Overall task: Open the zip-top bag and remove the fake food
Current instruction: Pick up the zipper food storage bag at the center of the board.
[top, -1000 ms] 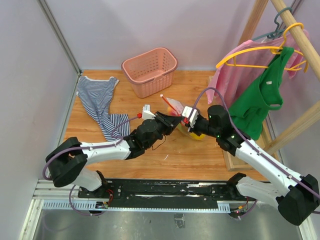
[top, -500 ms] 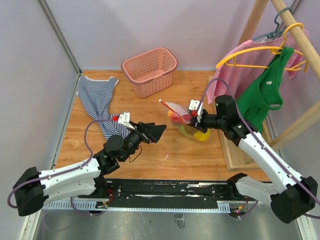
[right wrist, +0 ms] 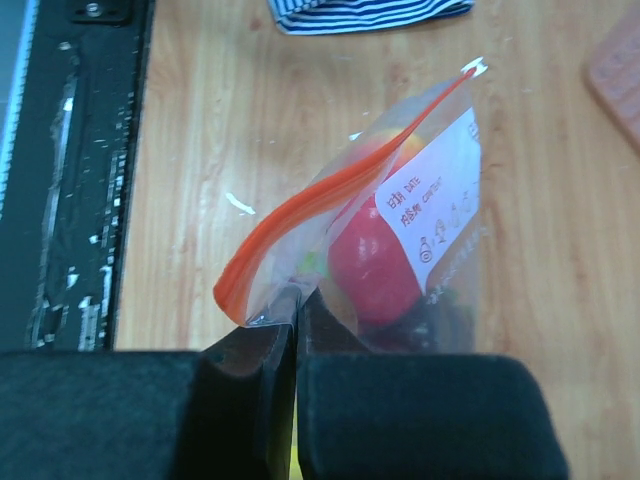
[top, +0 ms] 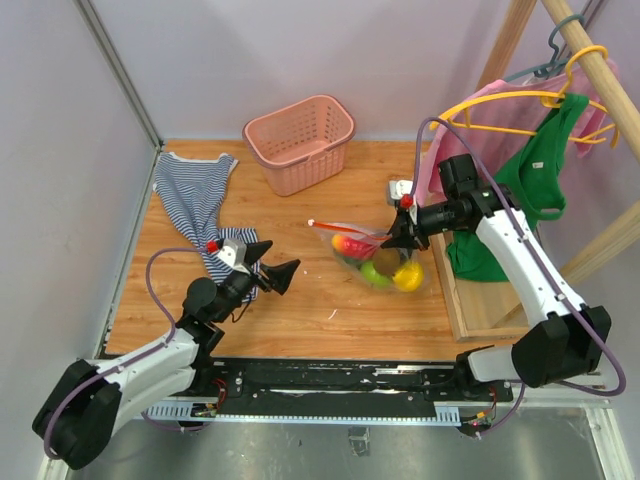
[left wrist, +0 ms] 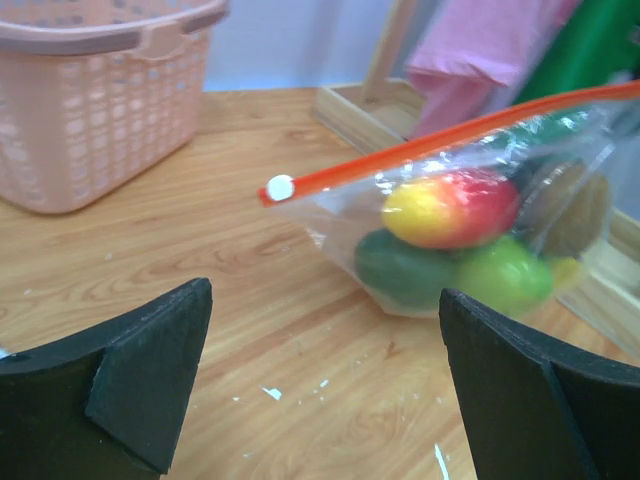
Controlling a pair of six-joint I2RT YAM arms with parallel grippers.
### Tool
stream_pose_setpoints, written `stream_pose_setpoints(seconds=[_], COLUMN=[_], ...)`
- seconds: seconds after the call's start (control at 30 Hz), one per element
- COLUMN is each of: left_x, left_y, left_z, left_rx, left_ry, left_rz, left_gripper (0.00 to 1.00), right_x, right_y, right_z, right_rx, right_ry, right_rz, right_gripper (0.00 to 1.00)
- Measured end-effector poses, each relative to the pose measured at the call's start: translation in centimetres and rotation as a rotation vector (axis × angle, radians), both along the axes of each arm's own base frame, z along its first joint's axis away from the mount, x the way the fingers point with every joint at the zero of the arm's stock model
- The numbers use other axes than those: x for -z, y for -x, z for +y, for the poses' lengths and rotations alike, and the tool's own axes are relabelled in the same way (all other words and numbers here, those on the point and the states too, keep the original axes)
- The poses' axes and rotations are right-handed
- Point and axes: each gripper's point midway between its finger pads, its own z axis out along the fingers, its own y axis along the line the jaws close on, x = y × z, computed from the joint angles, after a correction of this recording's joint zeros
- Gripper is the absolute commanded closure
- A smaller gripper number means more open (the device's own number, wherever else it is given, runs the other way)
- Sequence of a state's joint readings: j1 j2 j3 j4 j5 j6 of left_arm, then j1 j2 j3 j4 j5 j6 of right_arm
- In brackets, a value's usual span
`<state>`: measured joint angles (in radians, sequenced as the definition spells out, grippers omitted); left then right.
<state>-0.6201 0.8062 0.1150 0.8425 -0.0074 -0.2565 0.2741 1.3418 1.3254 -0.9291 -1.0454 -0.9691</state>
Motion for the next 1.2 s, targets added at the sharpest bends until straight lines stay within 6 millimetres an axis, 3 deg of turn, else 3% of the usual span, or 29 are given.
stream_pose_setpoints(seconds=[0.13, 0.3, 0.57, 0.7, 0.87, 1.03, 1.13, 1.17, 1.2], left_x=[0.7, -0.8, 0.0, 1.8, 2.8, 3.1, 4.4, 4.7, 5.0], left_y=[1.4, 1.9, 2.7, 2.1, -0.4, -2.7, -2.7, -2.7, -2.7], left_z=[-1.1, -3.3, -4.0, -4.9, -6.6, -7.9, -8.4, -8.6, -8.7], left_rx=[0.148, 0.288, 0.373, 0.435, 0.497, 0.529, 0.581, 0.599, 0.615], left_ry=[-0.049, -0.173, -0.346, -0.46, -0.578, -0.648, -0.679, -0.687, -0.69], left_rz=[-0.075, -0.185, -0.351, -0.374, -0.37, -0.375, -0.353, -0.347, -0.34], left_gripper=[0.03, 0.03, 0.08, 0.16, 0.22, 0.51, 0.57, 0.7, 0.91], right_x=[1.3, 2.2, 3.1, 3.5, 3.8, 3.9, 4.1, 4.2, 4.2], right_y=[1.4, 2.4, 3.4, 3.9, 4.0, 3.9, 3.9, 3.8, 3.8], right_z=[-0.1, -0.1, -0.3, -0.4, -0.4, -0.4, -0.4, -0.4, -0.4], right_rx=[-0.054, -0.103, -0.138, -0.146, -0.15, -0.151, -0.152, -0.151, -0.151], right_ry=[0.003, 0.003, 0.003, 0.006, 0.007, 0.008, 0.01, 0.011, 0.012], right_rz=[0.061, 0.098, 0.113, 0.114, 0.115, 0.12, 0.127, 0.13, 0.131], right_gripper=[0.99, 0.99, 0.99, 0.99, 0.99, 0.99, 0.99, 0.99, 0.99])
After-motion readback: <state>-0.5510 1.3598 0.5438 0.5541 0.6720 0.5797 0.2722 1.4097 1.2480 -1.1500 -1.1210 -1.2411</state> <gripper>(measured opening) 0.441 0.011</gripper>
